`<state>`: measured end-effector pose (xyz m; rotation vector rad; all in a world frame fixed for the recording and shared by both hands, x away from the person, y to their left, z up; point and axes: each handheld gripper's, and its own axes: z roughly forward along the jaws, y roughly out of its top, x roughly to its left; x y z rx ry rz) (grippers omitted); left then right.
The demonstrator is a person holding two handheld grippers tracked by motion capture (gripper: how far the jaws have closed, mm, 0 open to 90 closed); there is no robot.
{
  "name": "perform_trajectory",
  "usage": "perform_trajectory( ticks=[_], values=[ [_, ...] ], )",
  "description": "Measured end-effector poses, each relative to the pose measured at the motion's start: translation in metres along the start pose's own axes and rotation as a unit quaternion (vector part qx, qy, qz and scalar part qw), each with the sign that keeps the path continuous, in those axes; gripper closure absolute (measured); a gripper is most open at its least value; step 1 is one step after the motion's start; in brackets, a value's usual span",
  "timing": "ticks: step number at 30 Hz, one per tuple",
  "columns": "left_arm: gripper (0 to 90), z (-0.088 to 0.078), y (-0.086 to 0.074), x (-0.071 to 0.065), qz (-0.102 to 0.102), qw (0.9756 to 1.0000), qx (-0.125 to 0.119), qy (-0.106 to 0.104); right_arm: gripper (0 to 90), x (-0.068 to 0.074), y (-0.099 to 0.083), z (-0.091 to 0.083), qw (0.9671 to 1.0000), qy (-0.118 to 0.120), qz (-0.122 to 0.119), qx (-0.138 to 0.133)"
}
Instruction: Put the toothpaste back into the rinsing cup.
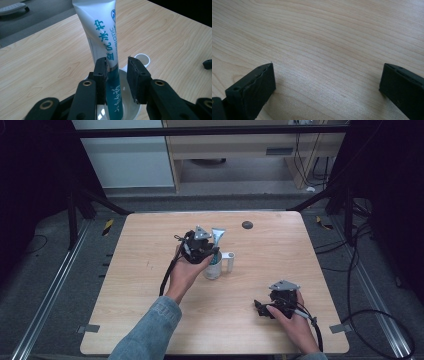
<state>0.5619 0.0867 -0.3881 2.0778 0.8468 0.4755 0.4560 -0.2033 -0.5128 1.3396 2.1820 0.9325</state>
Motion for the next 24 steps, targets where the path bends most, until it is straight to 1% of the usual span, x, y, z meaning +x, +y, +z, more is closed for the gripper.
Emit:
perform_trajectory(
  ticks=[4, 18, 20, 24],
  values=[
    [68.8, -0.001, -0.003, 0.002, -0.002, 1.0, 0.002, -0.002, 0.5, 0.0, 0.0, 0.0, 1.0, 0.0, 0.0, 0.0],
    [67.9, -0.009, -0.011, 0.004, 0.0, 1.0, 0.003, 0.002, 0.5, 0.0, 0.0, 0.0, 1.0, 0.0, 0.0, 0.0],
    [67.2, -0.01, -0.012, 0.003, -0.002, 1.0, 0.003, 0.002, 0.5, 0.0, 0.0, 0.0, 1.0, 0.0, 0.0, 0.0],
    [66.0, -0.013, -0.014, 0.002, 0.004, 1.0, 0.004, 0.003, 0.5, 0.0, 0.0, 0.0, 1.0, 0.0, 0.0, 0.0]
  ],
)
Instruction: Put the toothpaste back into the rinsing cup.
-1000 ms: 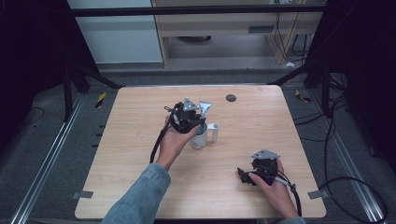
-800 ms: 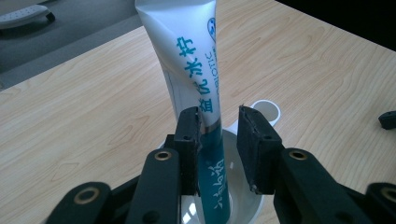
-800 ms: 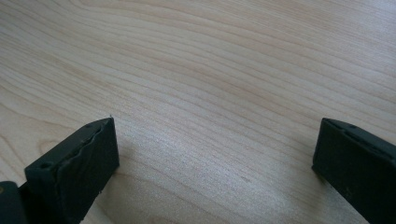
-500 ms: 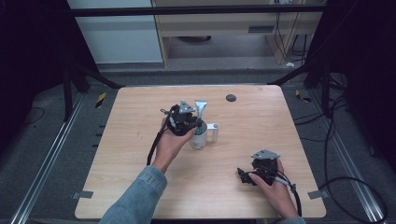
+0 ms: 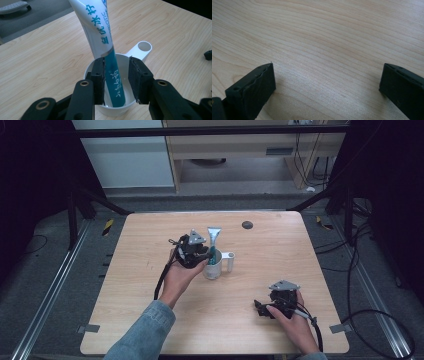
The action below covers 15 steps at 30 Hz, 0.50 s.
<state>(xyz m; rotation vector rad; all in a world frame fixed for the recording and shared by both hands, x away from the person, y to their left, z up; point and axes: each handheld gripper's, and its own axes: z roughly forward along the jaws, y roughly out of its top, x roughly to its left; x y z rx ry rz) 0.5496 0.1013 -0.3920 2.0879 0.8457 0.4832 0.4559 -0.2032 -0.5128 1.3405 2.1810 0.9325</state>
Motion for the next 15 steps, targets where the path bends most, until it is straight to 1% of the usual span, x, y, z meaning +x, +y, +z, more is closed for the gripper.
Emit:
perform_trajectory(
  ticks=[1, 3, 4, 6, 7, 8, 9, 10, 11, 15],
  values=[
    [63.9, -0.001, -0.001, -0.001, 0.005, 1.0, 0.001, 0.001, 0.5, 0.0, 0.0, 0.0, 1.0, 0.0, 0.0, 0.0],
    [58.9, -0.002, -0.001, -0.001, 0.005, 1.0, 0.001, 0.003, 0.5, 0.0, 0.0, 0.0, 1.0, 0.0, 0.0, 0.0],
    [58.9, -0.003, -0.002, -0.001, 0.004, 1.0, 0.0, 0.006, 0.5, 0.0, 0.0, 0.0, 1.0, 0.0, 0.0, 0.0],
    [51.2, -0.005, -0.002, -0.001, -0.002, 1.0, -0.002, 0.006, 0.5, 0.0, 0.0, 0.0, 1.0, 0.0, 0.0, 0.0],
    [47.9, -0.006, -0.002, -0.001, 0.001, 1.0, -0.002, 0.006, 0.5, 0.0, 0.0, 0.0, 1.0, 0.0, 0.0, 0.0],
    [41.9, -0.008, -0.003, -0.001, -0.002, 1.0, -0.002, 0.006, 0.5, 0.0, 0.0, 0.0, 1.0, 0.0, 0.0, 0.0],
    [39.2, -0.008, -0.003, -0.001, -0.002, 1.0, -0.002, 0.006, 0.5, 0.0, 0.0, 0.0, 1.0, 0.0, 0.0, 0.0],
    [39.2, -0.009, -0.003, -0.001, -0.001, 1.0, -0.002, 0.007, 0.5, 0.0, 0.0, 0.0, 1.0, 0.0, 0.0, 0.0],
    [35.3, -0.01, -0.003, -0.001, -0.004, 1.0, -0.003, 0.008, 0.5, 0.0, 0.0, 0.0, 1.0, 0.0, 0.0, 0.0],
    [20.8, -0.013, -0.004, -0.001, -0.006, 1.0, -0.005, 0.004, 0.5, 0.0, 0.0, 0.0, 1.0, 0.0, 0.0, 0.0]
  ],
)
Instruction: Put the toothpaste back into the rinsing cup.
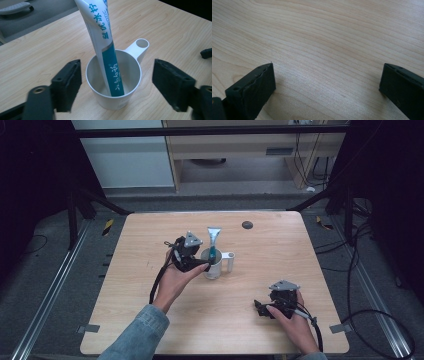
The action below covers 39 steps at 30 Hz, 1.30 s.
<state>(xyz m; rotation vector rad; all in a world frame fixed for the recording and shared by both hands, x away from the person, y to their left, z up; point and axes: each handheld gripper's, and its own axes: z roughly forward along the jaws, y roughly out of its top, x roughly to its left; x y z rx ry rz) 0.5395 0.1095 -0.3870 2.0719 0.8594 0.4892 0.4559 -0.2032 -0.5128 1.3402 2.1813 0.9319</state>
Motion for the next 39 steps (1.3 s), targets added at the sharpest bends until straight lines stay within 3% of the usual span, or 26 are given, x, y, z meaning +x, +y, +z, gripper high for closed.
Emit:
perform_trajectory(
  ticks=[5, 11, 24, 30, 34, 39],
  values=[
    [11.3, -0.004, -0.004, -0.001, 0.004, 0.9999, 0.008, -0.011, 0.5, 0.0, 0.0, 0.0, 1.0, 0.0, 0.0, 0.0],
    [7.6, -0.009, -0.008, -0.002, 0.01, 0.9998, 0.009, -0.017, 0.5, 0.0, 0.0, 0.0, 1.0, 0.0, 0.0, 0.0],
    [4.3, -0.021, -0.027, 0.002, 0.028, 0.9991, 0.022, -0.021, 0.5, 0.0, 0.0, 0.0, 1.0, 0.0, 0.0, 0.0],
    [3.4, -0.024, -0.043, 0.004, 0.04, 0.9982, 0.038, -0.021, 0.5, 0.0, 0.0, 0.0, 1.0, 0.0, -0.001, 0.0],
    [3.8, -0.026, -0.051, 0.005, 0.028, 0.9984, 0.039, -0.031, 0.5, 0.0, 0.0, 0.0, 1.0, -0.001, 0.0, 0.0],
    [4.3, -0.028, -0.06, 0.005, 0.028, 0.9982, 0.047, -0.026, 0.5, 0.0, 0.0, 0.0, 1.0, -0.001, 0.0, 0.0]
  ],
)
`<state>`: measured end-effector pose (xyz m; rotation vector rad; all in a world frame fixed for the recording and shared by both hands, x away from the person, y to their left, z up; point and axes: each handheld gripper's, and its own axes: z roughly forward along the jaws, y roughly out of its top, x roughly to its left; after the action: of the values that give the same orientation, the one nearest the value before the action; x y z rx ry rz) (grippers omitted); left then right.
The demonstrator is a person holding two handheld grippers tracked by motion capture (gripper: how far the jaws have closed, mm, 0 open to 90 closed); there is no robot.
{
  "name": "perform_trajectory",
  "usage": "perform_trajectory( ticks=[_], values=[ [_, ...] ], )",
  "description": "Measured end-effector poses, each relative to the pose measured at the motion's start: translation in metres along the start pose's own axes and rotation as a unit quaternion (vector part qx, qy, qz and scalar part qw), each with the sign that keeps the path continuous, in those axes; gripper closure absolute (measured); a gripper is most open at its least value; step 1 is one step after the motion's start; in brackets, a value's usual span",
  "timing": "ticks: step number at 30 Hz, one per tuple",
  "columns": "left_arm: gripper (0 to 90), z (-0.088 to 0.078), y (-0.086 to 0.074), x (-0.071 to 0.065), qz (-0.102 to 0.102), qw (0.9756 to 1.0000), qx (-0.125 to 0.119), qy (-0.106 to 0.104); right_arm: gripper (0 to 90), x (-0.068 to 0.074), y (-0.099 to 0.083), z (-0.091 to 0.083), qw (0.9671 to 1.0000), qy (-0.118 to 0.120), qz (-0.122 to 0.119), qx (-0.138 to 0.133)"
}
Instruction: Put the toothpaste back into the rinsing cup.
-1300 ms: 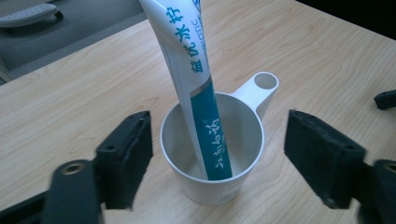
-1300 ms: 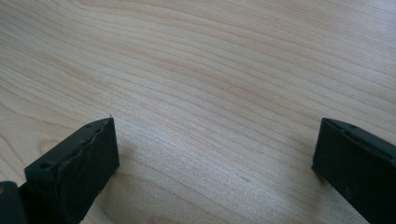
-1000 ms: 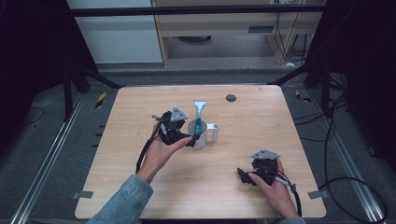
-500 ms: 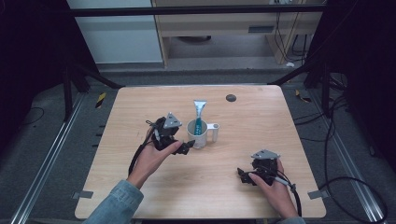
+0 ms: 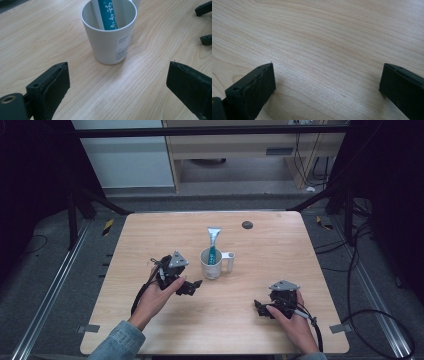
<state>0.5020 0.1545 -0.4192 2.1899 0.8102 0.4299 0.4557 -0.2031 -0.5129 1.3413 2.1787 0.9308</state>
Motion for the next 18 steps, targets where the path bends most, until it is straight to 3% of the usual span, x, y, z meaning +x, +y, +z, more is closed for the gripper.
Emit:
perform_trajectory(
  ticks=[13, 18],
  values=[
    [4.3, 0.0, -0.029, 0.001, -0.005, 0.9998, 0.021, 0.001, 0.5, 0.0, 0.0, 0.0, 1.0, 0.0, 0.0, 0.0],
    [4.3, 0.002, -0.046, 0.006, -0.019, 0.9994, 0.03, 0.0, 0.5, 0.0, 0.0, 0.0, 1.0, 0.0, 0.0, 0.0]
  ],
)
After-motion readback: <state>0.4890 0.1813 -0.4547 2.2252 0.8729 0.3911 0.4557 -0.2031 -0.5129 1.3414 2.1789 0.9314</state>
